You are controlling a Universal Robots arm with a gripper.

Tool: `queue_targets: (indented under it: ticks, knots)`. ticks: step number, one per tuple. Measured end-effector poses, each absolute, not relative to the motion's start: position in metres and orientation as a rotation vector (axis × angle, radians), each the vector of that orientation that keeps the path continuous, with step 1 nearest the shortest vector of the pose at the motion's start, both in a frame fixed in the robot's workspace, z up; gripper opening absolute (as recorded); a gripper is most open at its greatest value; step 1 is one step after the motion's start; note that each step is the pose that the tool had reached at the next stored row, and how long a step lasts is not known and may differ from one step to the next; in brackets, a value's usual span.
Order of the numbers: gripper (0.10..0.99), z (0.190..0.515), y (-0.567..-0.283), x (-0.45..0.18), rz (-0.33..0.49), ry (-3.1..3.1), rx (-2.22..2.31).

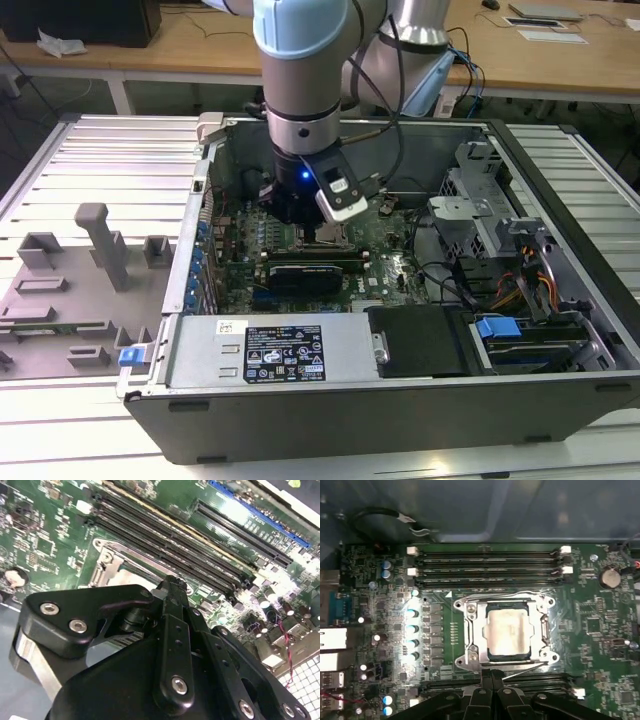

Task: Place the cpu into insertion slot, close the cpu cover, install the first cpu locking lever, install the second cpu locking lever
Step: 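Install the second cpu locking lever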

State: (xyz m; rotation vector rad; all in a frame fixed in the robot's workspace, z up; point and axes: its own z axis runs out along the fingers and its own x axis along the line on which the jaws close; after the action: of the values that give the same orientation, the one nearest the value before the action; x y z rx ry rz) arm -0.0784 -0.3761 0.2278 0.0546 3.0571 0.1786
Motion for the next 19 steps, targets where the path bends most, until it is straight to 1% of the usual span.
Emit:
queue_targets:
  ticks: [2, 3, 6, 11, 14, 19]
  knots:
    - [0.106, 0.225, -0.379, -0.082, 0.193, 3.057, 0.05]
    - [0.106, 0.222, -0.385, -0.084, 0.215, 3.056, 0.042]
    - [0.106, 0.218, -0.389, -0.087, 0.276, 3.053, 0.021]
    - [0.106, 0.213, -0.398, -0.092, 0.324, 3.05, 0.001]
    - [0.106, 0.21, -0.399, -0.092, 0.399, 3.041, 0.005]
    - [0.106, 0.201, -0.399, -0.094, 0.431, 3.036, 0.006]
